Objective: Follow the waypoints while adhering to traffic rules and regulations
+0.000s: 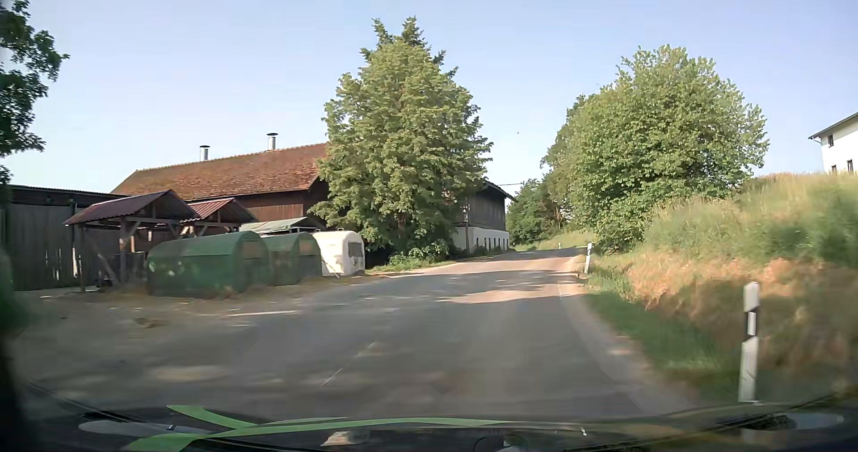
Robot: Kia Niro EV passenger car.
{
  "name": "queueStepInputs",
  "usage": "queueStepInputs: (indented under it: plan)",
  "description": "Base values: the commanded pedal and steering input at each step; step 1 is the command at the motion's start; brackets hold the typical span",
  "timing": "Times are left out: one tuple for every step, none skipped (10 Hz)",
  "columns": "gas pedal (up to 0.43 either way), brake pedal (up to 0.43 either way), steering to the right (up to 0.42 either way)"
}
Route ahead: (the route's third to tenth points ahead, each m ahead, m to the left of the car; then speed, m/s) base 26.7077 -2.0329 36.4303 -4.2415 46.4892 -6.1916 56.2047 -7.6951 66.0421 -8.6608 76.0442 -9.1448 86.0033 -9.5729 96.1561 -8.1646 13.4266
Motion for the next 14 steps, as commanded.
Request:
queueStepInputs:
  plan:
    - [0.000, 0.000, 0.053]
    - [0.000, 0.000, 0.053]
    - [0.000, 0.000, 0.053]
    - [0.020, 0.000, 0.053]
    - [0.067, 0.000, 0.051]
    - [0.087, 0.000, 0.049]
    - [0.130, 0.000, 0.048]
    - [0.150, 0.000, 0.048]
    - [0.150, 0.000, 0.048]
    - [0.150, 0.000, 0.048]
    - [0.150, 0.000, 0.047]
    - [0.130, 0.000, 0.045]
    - [0.047, 0.000, 0.040]
    - [0.047, 0.000, 0.034]
